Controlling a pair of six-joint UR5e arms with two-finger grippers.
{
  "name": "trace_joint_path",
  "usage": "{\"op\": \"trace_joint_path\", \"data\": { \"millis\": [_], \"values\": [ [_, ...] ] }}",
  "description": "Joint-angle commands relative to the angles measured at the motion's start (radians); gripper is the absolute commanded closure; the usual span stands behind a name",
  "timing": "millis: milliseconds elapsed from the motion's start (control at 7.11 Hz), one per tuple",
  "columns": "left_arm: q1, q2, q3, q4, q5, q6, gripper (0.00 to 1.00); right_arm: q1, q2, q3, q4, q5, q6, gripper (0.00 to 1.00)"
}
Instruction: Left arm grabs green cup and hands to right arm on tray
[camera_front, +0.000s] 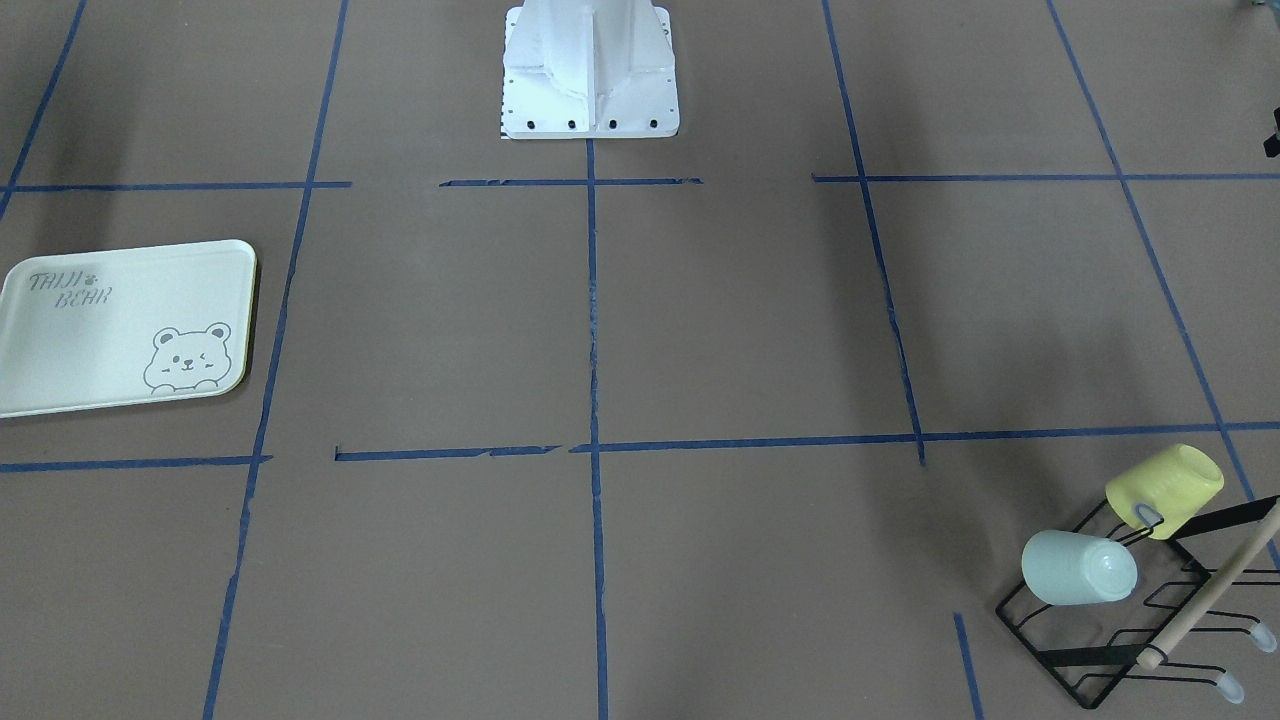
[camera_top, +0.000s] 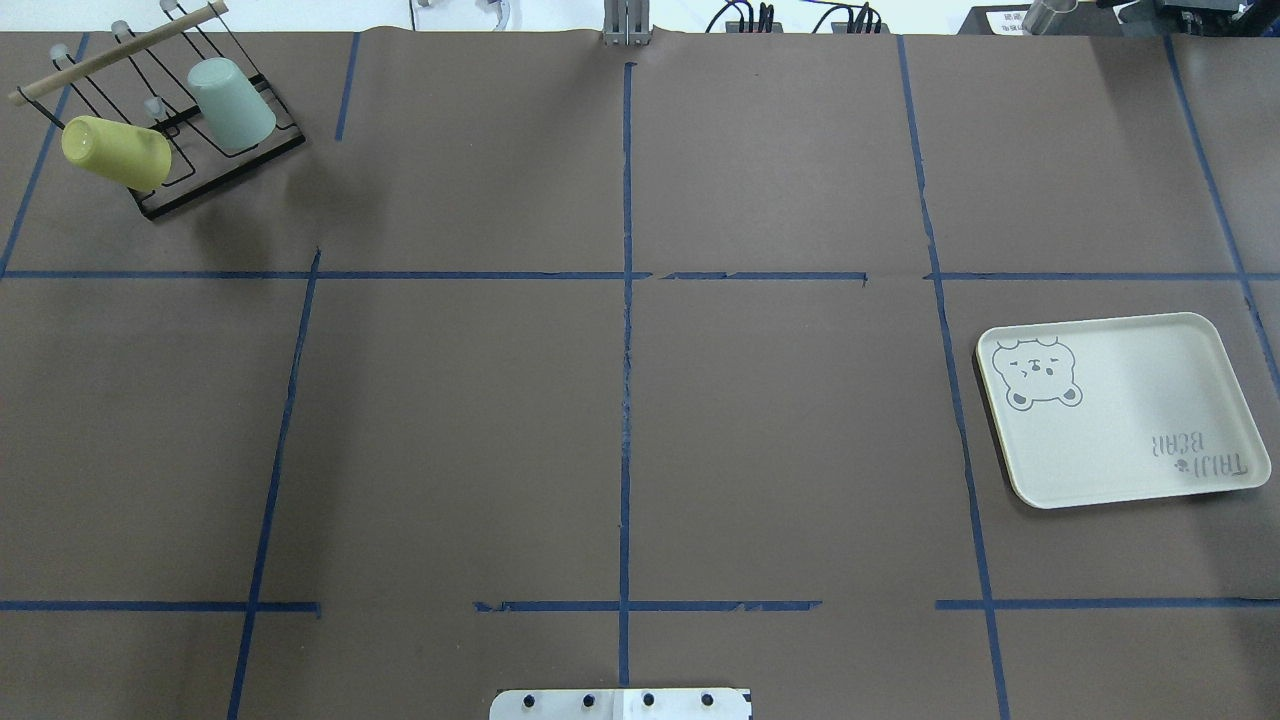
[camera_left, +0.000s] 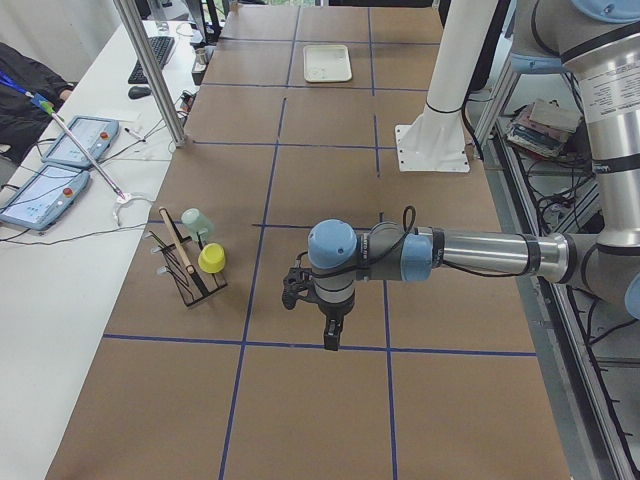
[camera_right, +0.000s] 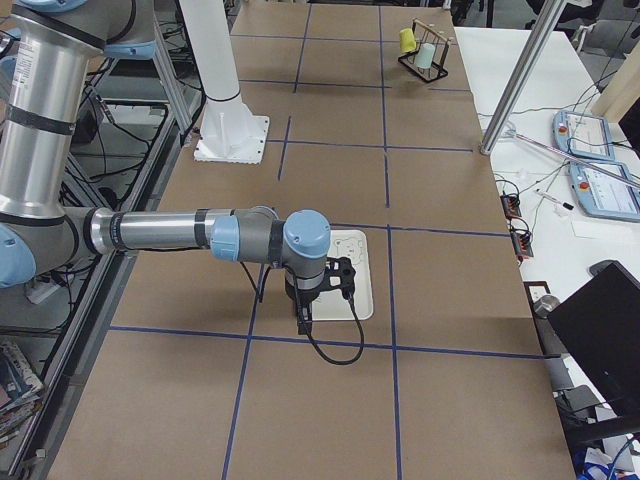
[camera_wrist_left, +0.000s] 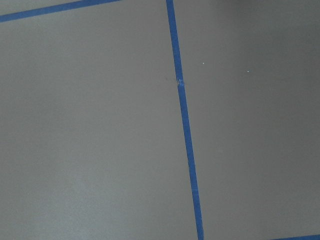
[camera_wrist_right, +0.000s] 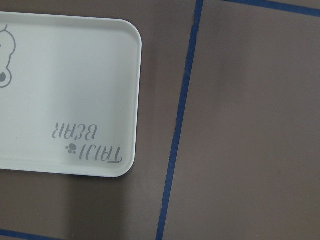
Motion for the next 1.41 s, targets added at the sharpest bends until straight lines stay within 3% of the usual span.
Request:
{"op": "trace_joint_path", "data": {
  "millis": [0, 422, 844, 985, 1267],
  "values": [
    [0.000, 0.001, 0.002, 0.001, 0.000, 0.000, 0.00, -0.001, 0.000, 0.002, 0.001, 0.002, 0.002, 0.00],
    [0.003, -0.025, 0.002, -0.011, 0.014, -0.003, 0.00, -0.001, 0.003, 0.021, 0.001, 0.003, 0.003, 0.00],
    [0.003, -0.331, 0.082, -0.014, 0.009, -0.056, 0.00, -0.001, 0.008, 0.019, 0.001, 0.002, 0.003, 0.00],
    [0.009, -0.361, 0.096, -0.046, 0.011, -0.214, 0.00, -0.001, 0.008, 0.019, 0.001, 0.002, 0.003, 0.00],
    [0.085, -0.444, 0.134, -0.182, 0.015, -0.294, 0.00, -0.001, 0.009, 0.019, 0.001, 0.002, 0.003, 0.00]
  ]
}}
